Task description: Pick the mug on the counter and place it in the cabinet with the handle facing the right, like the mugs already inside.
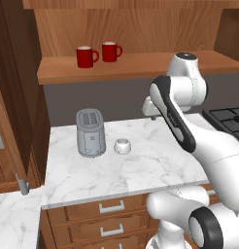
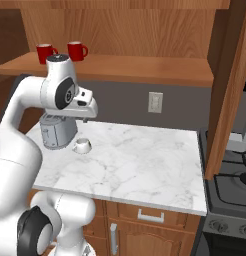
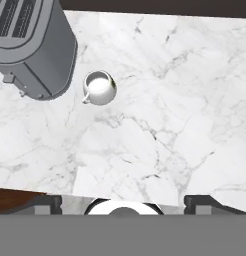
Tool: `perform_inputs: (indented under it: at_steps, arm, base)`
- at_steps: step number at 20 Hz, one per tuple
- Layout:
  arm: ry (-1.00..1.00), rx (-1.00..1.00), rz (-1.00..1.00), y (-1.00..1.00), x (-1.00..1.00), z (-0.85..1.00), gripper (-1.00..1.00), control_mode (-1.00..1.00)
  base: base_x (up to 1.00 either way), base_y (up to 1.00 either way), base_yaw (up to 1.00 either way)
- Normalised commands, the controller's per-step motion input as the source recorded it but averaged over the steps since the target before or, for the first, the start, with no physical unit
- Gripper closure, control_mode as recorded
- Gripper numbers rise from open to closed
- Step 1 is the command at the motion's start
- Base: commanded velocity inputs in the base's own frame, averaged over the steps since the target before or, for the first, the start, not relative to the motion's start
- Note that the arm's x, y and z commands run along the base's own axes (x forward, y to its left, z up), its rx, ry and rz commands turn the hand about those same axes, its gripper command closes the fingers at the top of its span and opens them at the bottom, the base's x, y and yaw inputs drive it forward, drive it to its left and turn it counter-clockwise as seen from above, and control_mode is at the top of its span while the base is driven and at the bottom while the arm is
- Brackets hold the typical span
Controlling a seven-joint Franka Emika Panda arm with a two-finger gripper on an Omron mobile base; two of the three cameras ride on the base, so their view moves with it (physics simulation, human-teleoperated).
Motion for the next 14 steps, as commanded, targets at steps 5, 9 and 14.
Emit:
perform_inputs:
  at_steps: [5, 9, 14]
  arm:
    - [0.00, 0.00, 0.00, 0.12, -0.28, 0.00, -1.00, -1.00]
    - [0.00, 0.00, -0.03, 0.15, -0.24, 0.00, -1.00, -1.00]
    - [0.00, 0.00, -0.05, 0.16, -0.20, -0.03, -1.00, -1.00]
  base:
    - [0.00, 0.00, 0.00]
    - [0.00, 0.00, 0.00]
    - [0.00, 0.00, 0.00]
